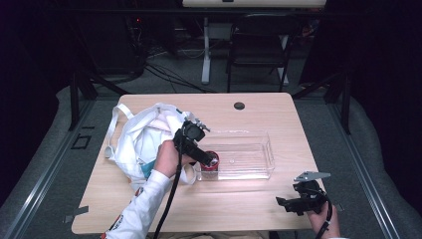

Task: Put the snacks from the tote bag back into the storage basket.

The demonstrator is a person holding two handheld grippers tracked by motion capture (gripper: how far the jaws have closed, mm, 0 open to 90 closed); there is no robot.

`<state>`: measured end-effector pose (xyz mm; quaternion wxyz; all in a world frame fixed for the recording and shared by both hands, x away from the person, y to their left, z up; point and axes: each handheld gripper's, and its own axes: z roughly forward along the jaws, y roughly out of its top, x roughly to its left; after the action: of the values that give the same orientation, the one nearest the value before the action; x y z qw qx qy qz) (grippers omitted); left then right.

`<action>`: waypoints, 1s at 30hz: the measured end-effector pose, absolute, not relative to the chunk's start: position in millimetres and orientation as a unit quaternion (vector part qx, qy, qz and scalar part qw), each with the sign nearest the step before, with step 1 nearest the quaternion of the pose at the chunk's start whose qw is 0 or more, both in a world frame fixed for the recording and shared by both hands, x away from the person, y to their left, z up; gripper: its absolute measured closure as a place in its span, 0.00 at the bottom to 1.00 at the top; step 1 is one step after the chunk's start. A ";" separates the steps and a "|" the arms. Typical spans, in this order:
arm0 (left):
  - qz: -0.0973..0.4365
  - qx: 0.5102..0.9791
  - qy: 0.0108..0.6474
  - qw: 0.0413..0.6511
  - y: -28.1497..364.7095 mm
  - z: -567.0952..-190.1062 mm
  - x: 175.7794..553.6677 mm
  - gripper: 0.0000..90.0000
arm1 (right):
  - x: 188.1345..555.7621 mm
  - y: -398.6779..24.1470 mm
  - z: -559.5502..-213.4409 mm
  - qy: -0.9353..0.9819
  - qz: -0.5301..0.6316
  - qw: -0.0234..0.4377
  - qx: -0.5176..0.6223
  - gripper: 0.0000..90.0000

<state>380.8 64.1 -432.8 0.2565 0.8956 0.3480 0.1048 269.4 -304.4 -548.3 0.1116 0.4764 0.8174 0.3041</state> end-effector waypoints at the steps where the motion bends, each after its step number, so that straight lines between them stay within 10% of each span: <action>1: 0.109 0.894 0.350 0.259 68.2 -430.9 379.0 0.08 | 269.4 -304.5 -548.2 0.818 0.304 0.113 0.476 0.16; 30: 0.170 0.841 0.453 0.244 209.6 -438.0 333.0 0.00 | 269.1 -303.8 -548.2 0.818 0.302 0.113 0.477 0.16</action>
<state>333.0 209.6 -438.0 0.2443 0.8405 0.4527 0.1701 269.1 -303.8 -548.2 0.1130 0.4768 0.8178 0.3017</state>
